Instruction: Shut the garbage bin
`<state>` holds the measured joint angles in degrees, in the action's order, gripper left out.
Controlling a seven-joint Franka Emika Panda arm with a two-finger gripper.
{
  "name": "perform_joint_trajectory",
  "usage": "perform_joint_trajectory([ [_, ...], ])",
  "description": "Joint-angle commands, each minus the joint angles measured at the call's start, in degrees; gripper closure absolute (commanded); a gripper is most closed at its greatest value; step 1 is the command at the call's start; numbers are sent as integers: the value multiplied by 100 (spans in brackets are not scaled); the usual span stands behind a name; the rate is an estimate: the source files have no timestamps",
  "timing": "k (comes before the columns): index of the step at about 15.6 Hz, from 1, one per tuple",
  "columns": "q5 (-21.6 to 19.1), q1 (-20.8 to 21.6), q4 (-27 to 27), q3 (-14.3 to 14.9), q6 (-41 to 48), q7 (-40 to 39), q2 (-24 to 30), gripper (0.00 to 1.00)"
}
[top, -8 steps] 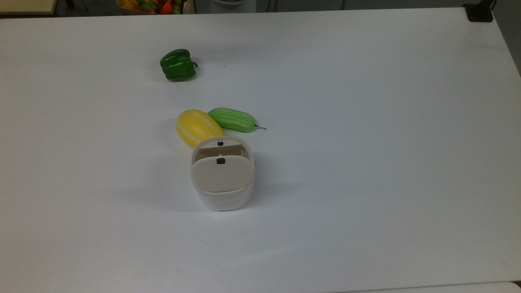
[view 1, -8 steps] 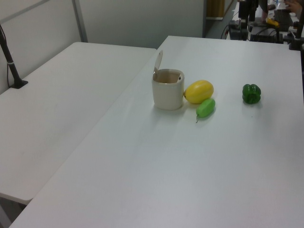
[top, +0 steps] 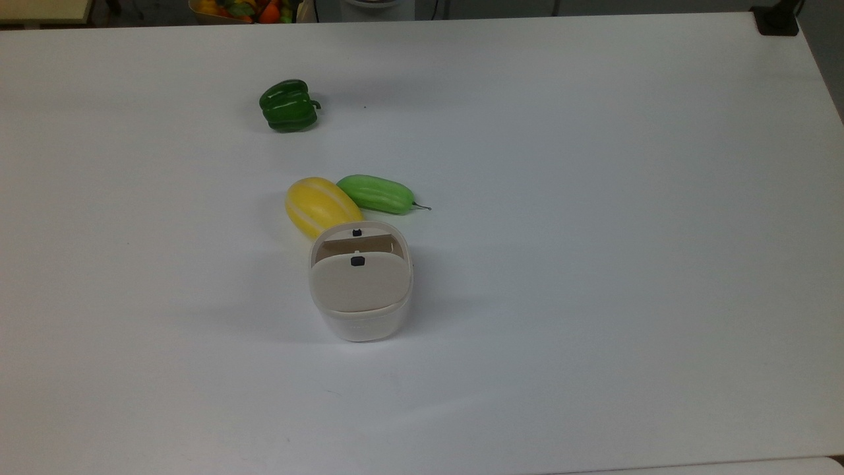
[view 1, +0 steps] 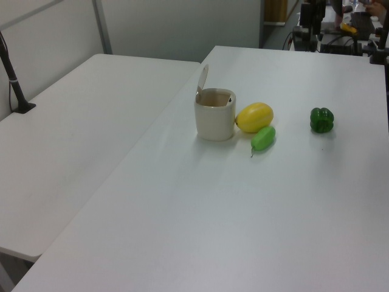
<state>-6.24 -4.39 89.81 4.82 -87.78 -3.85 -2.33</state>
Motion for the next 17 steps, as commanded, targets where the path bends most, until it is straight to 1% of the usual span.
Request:
perform_joint_trajectory([
  [1,-184,69,-218,45,-335,59,-364,0],
  [2,-211,78,-227,1,-633,68,-373,7],
  [3,-255,122,-227,-25,-940,77,-373,18],
  [4,-307,235,-227,-51,-1213,95,-391,27],
  [5,-403,341,-253,-52,-1503,121,-400,40],
  [7,-719,473,-280,-52,-2039,270,-417,66],
  [8,-773,578,-280,-52,-2259,314,-443,83],
  [9,-782,710,-297,-52,-2470,376,-522,93],
  [10,-774,789,-341,-52,-2725,463,-584,100],
  [13,-668,1036,-543,-43,-3674,578,-1066,100],
  [17,-650,1036,-868,-52,-4702,236,-1603,100],
])
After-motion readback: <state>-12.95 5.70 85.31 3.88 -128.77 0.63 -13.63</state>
